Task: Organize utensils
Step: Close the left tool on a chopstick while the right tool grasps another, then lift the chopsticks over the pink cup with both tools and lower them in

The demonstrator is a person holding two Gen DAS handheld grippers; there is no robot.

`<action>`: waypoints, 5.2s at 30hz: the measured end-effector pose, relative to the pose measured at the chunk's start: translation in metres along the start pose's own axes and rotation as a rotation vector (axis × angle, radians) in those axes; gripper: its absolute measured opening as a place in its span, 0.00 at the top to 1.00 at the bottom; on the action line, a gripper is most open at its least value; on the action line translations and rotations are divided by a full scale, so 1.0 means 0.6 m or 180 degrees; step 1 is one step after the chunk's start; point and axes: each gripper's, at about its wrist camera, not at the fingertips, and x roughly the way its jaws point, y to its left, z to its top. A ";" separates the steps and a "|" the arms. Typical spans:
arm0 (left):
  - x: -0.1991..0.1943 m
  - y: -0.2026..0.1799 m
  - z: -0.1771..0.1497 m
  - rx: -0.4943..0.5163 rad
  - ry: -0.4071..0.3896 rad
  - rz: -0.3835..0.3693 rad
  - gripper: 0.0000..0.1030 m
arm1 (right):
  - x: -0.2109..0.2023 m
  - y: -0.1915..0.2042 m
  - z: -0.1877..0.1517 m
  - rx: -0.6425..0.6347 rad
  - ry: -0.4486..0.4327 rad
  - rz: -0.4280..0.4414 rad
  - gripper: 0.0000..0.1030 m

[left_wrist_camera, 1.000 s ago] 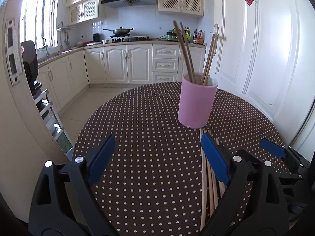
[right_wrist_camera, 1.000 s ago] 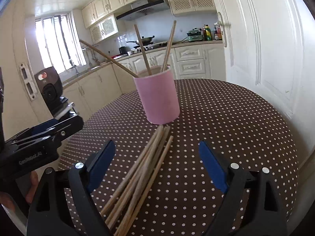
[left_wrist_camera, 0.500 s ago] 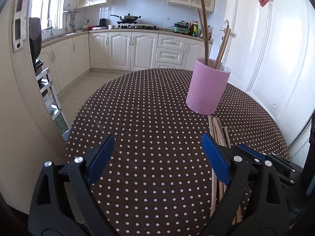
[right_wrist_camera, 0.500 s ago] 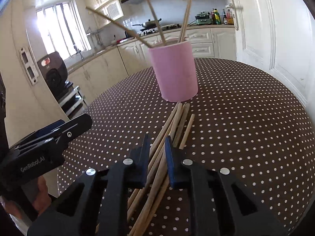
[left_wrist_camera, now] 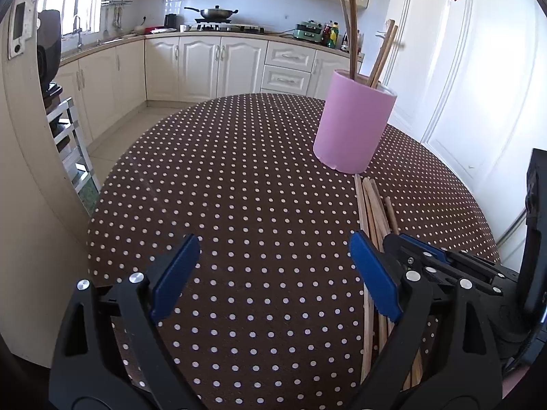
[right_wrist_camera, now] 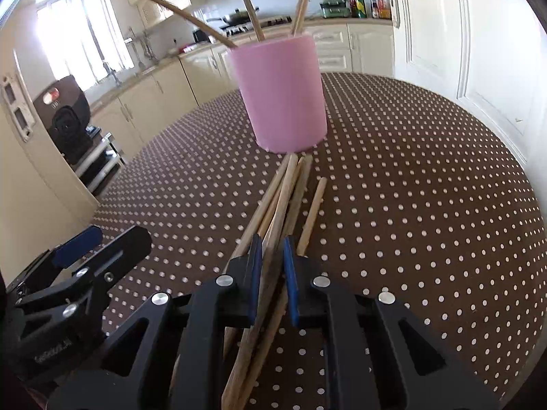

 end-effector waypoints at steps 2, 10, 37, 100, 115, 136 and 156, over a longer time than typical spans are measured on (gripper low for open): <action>0.004 0.000 -0.002 -0.0009 0.0024 -0.0002 0.14 | 0.001 0.000 0.002 0.0003 0.0002 0.0006 0.90; 0.015 0.001 -0.007 -0.0055 0.0118 -0.0031 0.14 | 0.002 -0.007 0.003 0.0080 -0.0010 0.0024 0.93; 0.079 -0.085 0.031 0.0317 0.0435 -0.0253 0.14 | -0.045 -0.114 0.005 0.0764 -0.0394 0.0187 0.95; -0.049 -0.067 0.082 -0.0131 -0.0327 -0.0135 0.94 | -0.124 -0.137 0.053 0.0725 -0.1172 0.0502 0.95; -0.135 -0.057 0.122 -0.0318 -0.0980 -0.0105 0.94 | -0.185 -0.127 0.102 0.0570 -0.1777 0.0511 0.95; -0.226 -0.077 0.228 -0.0525 -0.2040 -0.0236 0.94 | -0.240 -0.114 0.193 0.0414 -0.2598 0.0671 0.95; -0.102 -0.136 0.294 -0.0535 -0.2138 -0.0124 0.94 | -0.183 -0.131 0.248 0.0583 -0.2802 0.0787 0.95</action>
